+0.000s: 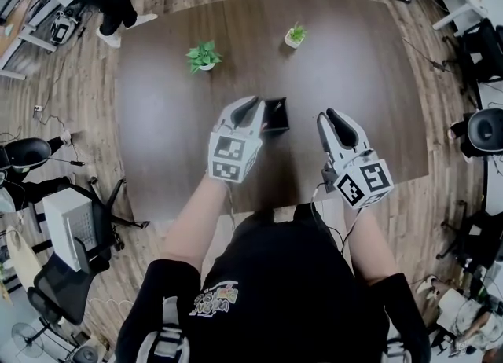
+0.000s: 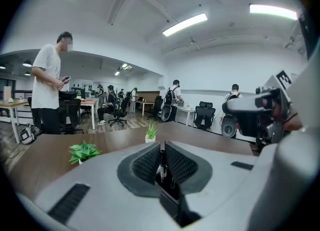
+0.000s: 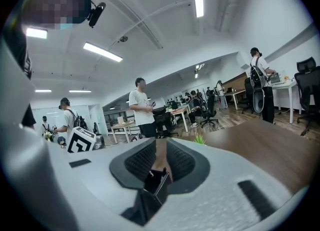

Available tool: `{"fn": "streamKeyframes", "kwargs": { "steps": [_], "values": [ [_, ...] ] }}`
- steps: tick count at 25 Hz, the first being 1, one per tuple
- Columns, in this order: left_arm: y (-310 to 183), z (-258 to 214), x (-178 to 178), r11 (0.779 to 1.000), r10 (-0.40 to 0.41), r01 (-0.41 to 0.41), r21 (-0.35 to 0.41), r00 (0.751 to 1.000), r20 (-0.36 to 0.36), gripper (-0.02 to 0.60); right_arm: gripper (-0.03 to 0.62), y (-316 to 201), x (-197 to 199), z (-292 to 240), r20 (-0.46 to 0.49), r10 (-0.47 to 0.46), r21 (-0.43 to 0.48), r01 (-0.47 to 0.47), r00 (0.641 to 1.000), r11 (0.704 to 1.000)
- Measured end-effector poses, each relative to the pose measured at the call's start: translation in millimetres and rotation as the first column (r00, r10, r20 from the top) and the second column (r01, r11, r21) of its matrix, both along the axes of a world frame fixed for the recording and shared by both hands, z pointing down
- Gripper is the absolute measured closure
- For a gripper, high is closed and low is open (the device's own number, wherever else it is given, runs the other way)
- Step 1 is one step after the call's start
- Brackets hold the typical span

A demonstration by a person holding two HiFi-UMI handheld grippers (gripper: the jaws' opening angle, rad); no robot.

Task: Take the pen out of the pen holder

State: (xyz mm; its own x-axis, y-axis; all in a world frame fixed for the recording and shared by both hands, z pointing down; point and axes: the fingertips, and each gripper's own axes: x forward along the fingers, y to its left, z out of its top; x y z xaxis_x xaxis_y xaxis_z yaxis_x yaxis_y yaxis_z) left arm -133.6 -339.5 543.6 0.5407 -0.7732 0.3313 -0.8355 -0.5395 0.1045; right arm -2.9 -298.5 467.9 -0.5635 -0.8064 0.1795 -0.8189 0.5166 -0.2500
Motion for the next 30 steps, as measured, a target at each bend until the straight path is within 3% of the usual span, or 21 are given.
{"fn": "streamKeyframes", "kwargs": {
  "steps": [2,19,30],
  "values": [
    [2.3,-10.9,-0.9,1.0,-0.004,0.004,0.016,1.0,-0.013,0.555,0.586,2.0,-1.4,-6.6,0.003,-0.003,0.016,0.003,1.0,1.0],
    [37.0,-98.5,-28.9,0.985,-0.026,0.044,0.165,0.994,-0.109,0.557,0.589,28.3,-28.7,-42.9,-0.035,-0.028,0.109,0.032,0.999,0.994],
    [94.0,-136.9,-25.7,0.967,-0.096,0.114,0.227,0.991,-0.092,0.557,0.589,71.2,-19.1,-73.2,-0.035,-0.099,0.196,0.104,0.994,0.975]
  ]
}}
